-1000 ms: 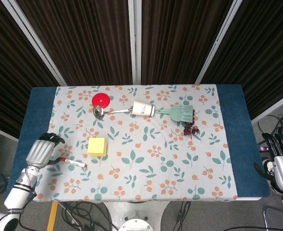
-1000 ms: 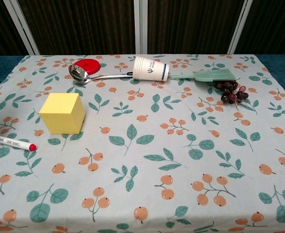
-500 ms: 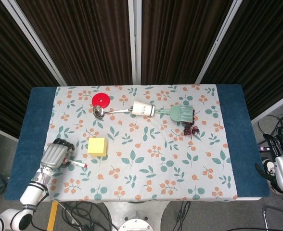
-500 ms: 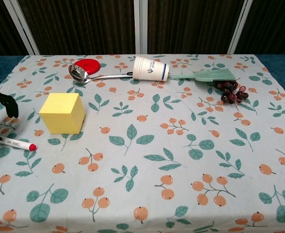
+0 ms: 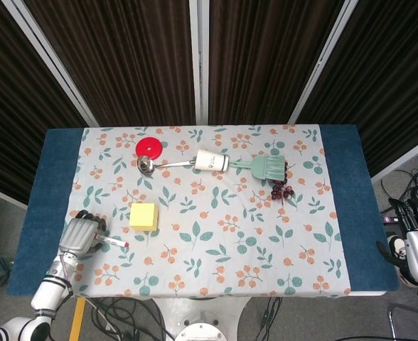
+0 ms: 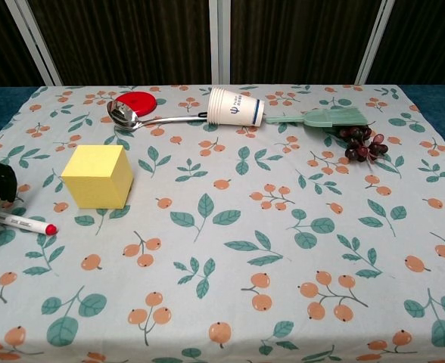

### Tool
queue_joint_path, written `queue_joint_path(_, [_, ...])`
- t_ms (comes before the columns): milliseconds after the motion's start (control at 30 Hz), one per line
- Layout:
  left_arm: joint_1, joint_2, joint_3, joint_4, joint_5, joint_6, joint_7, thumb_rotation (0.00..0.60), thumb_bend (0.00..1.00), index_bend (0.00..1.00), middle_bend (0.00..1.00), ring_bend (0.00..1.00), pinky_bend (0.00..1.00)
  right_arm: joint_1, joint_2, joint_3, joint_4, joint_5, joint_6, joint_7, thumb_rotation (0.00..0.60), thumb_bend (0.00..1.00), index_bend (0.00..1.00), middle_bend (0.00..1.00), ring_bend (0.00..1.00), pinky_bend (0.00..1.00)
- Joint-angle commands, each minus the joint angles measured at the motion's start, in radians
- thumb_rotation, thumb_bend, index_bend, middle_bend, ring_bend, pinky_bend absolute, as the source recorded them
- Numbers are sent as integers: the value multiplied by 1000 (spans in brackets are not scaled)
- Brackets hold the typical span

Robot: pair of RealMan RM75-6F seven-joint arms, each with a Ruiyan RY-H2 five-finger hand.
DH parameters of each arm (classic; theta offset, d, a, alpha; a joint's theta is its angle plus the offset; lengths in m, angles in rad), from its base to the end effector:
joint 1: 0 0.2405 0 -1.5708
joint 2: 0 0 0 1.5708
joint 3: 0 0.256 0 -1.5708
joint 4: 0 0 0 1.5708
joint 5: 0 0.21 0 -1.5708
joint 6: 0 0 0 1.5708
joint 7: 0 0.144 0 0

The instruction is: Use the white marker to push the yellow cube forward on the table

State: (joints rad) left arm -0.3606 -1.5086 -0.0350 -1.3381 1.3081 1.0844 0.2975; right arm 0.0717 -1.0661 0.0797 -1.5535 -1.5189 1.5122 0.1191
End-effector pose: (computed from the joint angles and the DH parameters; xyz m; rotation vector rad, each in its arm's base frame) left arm -0.2972 0.2532 0.0051 -1.7363 -0.9552 -0.6301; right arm -0.3212 -0.1840 0.1893 1.3534 -0.8639 0.9539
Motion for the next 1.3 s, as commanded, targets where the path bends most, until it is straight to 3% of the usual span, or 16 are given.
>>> queue_joint_path(33, [-1,-2,-1,0,-3,2,6,600,281,512,569,369,207,-2,0,0,1,1,2,2,600,176,0,111,0,0])
queue_joint_path(733, [-17,-26,18,19,-25,2,147,600,297,511,576,373,207,-2,-5,3,14,14,-7,19,600,176,0,112,0,0])
queue_joint_path(1300, [-30,-30,29,15,-27,-16,162,600,362,534,591,377,206,0,-6,4,15,23,-17,24,600,176,0,112,0,0])
